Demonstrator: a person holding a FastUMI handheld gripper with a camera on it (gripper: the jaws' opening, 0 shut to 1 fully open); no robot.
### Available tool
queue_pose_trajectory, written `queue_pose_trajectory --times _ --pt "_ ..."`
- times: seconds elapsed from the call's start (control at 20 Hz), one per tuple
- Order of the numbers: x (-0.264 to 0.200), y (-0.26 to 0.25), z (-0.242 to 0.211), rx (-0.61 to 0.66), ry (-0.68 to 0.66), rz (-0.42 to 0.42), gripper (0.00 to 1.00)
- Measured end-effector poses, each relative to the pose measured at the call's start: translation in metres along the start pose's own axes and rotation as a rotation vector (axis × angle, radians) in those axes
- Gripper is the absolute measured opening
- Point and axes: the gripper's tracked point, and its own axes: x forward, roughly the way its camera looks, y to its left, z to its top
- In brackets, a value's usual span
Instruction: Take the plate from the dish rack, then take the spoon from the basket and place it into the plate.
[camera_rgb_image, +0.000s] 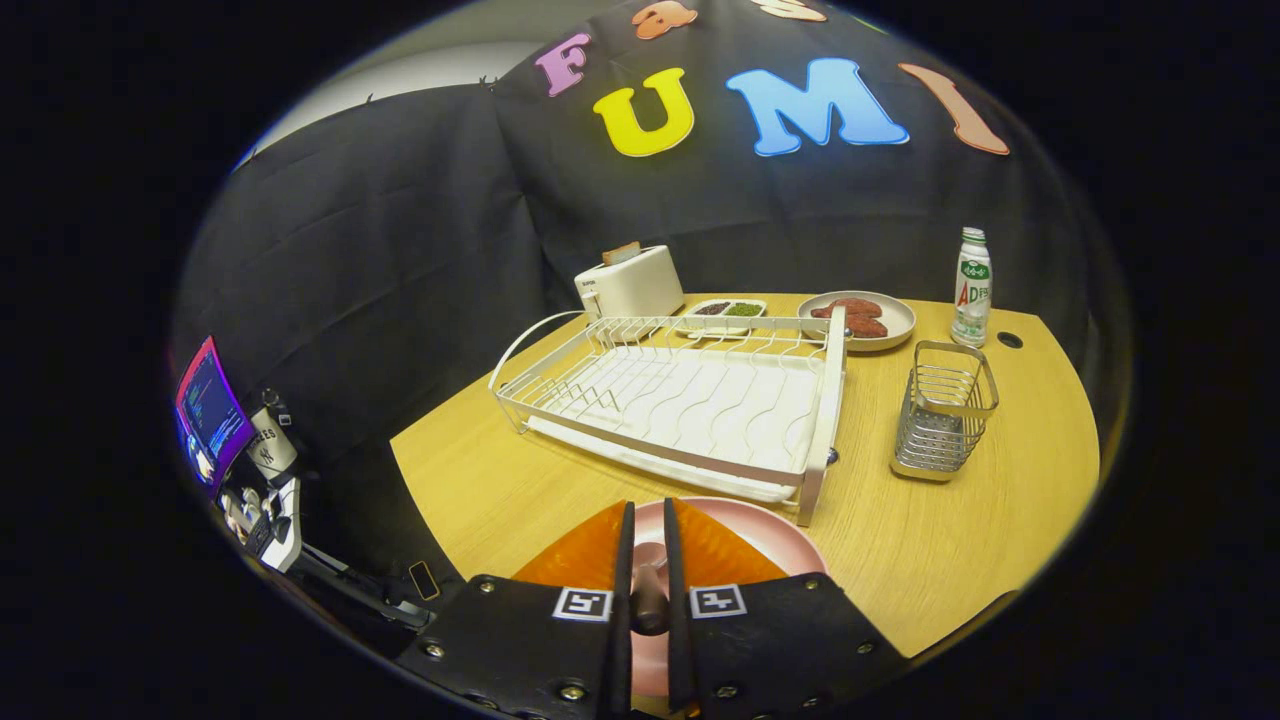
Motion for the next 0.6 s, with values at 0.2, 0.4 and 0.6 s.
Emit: queue_pose_trajectory --times 0.2,0.4,0.6 --pt "-0.002 -0.006 -0.008 0.004 0.021 -0.029 0.16" --pt "-0.005 -0.012 -0.009 -0.008 0.023 -0.063 0.16" --pt "-0.014 -0.014 0.002 -0.046 0.010 -0.087 0.21"
